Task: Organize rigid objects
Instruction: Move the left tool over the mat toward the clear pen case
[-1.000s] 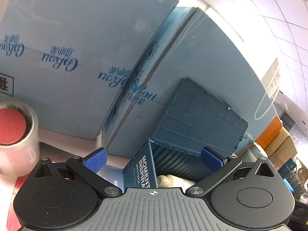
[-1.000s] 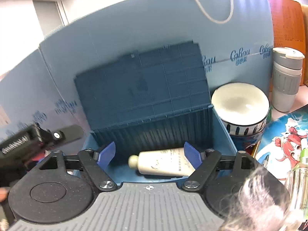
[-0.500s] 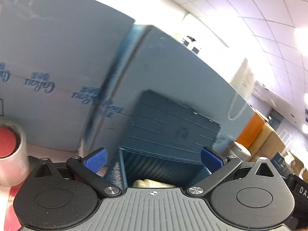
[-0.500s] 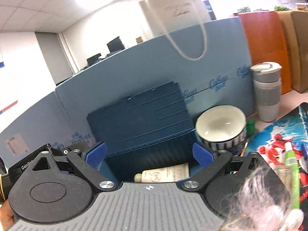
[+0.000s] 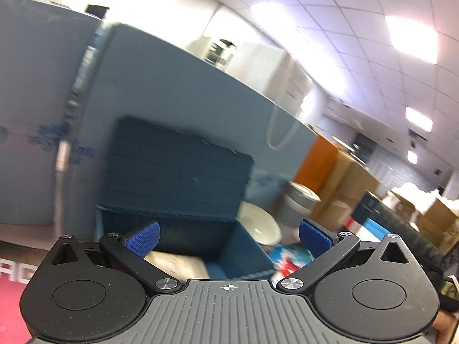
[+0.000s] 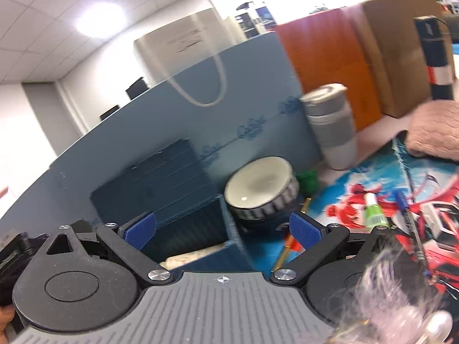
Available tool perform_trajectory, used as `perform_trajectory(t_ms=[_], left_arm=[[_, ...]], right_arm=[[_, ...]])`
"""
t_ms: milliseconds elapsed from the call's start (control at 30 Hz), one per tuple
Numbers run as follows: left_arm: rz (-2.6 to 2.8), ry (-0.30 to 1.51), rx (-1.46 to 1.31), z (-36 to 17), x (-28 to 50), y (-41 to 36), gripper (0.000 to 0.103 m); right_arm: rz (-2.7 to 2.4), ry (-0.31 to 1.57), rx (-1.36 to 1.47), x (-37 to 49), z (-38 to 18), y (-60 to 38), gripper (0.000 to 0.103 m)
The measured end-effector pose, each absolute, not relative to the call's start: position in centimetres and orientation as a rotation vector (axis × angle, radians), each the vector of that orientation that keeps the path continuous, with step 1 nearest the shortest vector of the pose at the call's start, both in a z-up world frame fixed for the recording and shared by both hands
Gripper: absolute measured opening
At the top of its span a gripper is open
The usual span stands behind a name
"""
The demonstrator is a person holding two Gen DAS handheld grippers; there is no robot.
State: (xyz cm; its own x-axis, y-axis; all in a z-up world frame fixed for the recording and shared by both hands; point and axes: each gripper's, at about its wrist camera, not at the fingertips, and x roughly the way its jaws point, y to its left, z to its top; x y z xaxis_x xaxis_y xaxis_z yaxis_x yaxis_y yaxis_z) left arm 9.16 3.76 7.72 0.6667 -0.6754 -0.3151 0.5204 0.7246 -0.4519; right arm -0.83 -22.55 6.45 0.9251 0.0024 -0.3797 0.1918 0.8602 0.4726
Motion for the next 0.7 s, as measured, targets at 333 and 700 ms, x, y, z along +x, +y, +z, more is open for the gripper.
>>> perform_trajectory(t_ms=[333, 700], left_arm=[[-0.853, 0.499, -0.263, 7.2, 7.1, -0.2, 0.103], [-0.869, 0.543, -0.126, 6.7, 5.3, -5.0, 0.103]], right_arm=[[-0.247, 0.351, 0.579, -3.7, 4.0, -25.9, 0.101], [-0.332, 0.343, 0.641, -5.5, 1.6, -29.5, 0.101]])
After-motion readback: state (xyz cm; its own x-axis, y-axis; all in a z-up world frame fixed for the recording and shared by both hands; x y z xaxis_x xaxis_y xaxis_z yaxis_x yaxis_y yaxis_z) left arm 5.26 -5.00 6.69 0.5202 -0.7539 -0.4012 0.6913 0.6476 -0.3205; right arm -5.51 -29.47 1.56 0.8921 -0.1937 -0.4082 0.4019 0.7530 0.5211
